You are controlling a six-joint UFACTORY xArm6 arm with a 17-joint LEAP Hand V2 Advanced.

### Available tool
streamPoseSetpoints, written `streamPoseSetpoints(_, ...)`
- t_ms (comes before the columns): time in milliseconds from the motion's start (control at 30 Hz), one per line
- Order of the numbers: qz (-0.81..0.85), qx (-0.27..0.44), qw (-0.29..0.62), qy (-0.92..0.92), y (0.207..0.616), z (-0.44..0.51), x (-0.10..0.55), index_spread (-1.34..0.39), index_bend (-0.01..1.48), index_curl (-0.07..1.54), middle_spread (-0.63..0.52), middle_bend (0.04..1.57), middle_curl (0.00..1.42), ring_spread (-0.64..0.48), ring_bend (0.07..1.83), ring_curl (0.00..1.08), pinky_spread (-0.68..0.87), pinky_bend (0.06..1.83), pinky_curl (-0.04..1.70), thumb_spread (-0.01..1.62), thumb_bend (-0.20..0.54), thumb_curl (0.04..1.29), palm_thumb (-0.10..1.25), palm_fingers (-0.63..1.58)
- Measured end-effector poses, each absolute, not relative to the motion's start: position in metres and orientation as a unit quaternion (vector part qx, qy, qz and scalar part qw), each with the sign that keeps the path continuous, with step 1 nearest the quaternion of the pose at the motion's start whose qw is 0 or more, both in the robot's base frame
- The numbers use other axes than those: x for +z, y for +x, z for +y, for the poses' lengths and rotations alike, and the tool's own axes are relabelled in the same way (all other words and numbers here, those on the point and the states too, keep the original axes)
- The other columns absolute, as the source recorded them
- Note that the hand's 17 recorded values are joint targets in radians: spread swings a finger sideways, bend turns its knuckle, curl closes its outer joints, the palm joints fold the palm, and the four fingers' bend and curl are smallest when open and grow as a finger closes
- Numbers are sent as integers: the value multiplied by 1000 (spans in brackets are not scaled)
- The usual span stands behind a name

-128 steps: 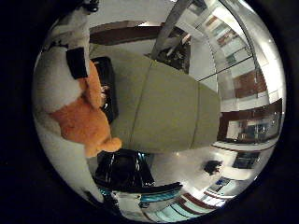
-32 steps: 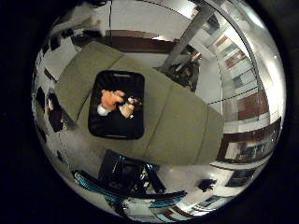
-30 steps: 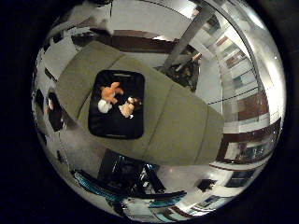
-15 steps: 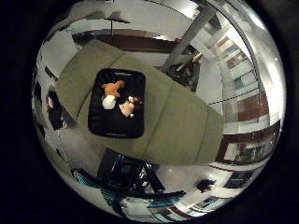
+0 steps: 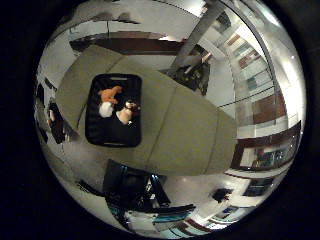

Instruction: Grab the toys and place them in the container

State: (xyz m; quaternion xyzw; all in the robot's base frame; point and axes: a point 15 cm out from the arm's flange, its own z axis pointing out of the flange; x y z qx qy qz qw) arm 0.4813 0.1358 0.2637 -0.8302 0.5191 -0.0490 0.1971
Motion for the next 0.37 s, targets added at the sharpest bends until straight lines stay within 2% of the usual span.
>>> streamPoseSetpoints(367, 589, -72, 165, -788, 503, -43, 241, -431, 310, 460, -159, 472, 397, -76, 744, 236, 410, 924, 23, 1025, -21, 552, 816, 476)
